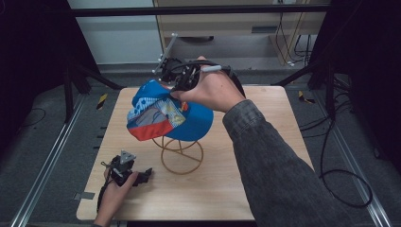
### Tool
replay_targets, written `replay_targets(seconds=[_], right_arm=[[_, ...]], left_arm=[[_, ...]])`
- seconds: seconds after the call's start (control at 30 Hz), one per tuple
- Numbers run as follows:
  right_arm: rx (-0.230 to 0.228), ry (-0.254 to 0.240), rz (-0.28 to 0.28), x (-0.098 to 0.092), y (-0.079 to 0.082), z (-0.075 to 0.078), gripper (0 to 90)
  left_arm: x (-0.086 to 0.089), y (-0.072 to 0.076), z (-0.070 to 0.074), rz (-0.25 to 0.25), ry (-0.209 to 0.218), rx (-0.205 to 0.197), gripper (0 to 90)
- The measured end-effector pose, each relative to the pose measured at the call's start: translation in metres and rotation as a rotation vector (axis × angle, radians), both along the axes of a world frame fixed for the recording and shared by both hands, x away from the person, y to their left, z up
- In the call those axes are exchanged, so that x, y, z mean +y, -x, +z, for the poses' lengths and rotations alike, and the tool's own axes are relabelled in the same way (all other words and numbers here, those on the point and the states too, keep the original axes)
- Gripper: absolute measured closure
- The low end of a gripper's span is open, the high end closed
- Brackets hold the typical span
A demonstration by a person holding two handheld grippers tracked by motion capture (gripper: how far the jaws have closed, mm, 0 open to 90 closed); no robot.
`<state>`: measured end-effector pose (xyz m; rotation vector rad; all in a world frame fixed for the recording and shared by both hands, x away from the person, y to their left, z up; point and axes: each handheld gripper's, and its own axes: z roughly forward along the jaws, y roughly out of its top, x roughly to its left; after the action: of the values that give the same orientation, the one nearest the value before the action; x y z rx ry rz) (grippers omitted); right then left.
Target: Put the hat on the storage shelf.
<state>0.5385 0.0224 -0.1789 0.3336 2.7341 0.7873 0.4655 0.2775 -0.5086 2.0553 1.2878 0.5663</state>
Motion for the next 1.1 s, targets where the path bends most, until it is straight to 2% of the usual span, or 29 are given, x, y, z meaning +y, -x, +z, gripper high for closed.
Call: replay_targets(seconds=[0.13,0.37,0.6,0.9,1.1], right_arm=[[0.003,0.033,0.001,0.006,-0.003,-0.009,90.0],[0.018,0.029,-0.004,0.011,-0.008,-0.023,90.0],[0.024,0.043,0.014,0.016,-0.005,-0.027,90.0],[0.035,0.041,0.016,0.014,-0.006,-0.036,87.4],[0.035,0.035,0.017,0.013,-0.005,-0.036,83.0]], left_arm=[[0.0,0.0,0.0,-0.001,0.0,0.0,0.0],[0.0,0.0,0.0,-0.004,-0.005,0.001,0.0],[-0.001,0.0,0.0,-0.005,-0.003,0.003,0.0],[-0.001,0.0,0.0,-0.005,-0.003,0.002,0.0],[-0.001,0.0,0.0,-0.003,0.001,0.0,0.0]])
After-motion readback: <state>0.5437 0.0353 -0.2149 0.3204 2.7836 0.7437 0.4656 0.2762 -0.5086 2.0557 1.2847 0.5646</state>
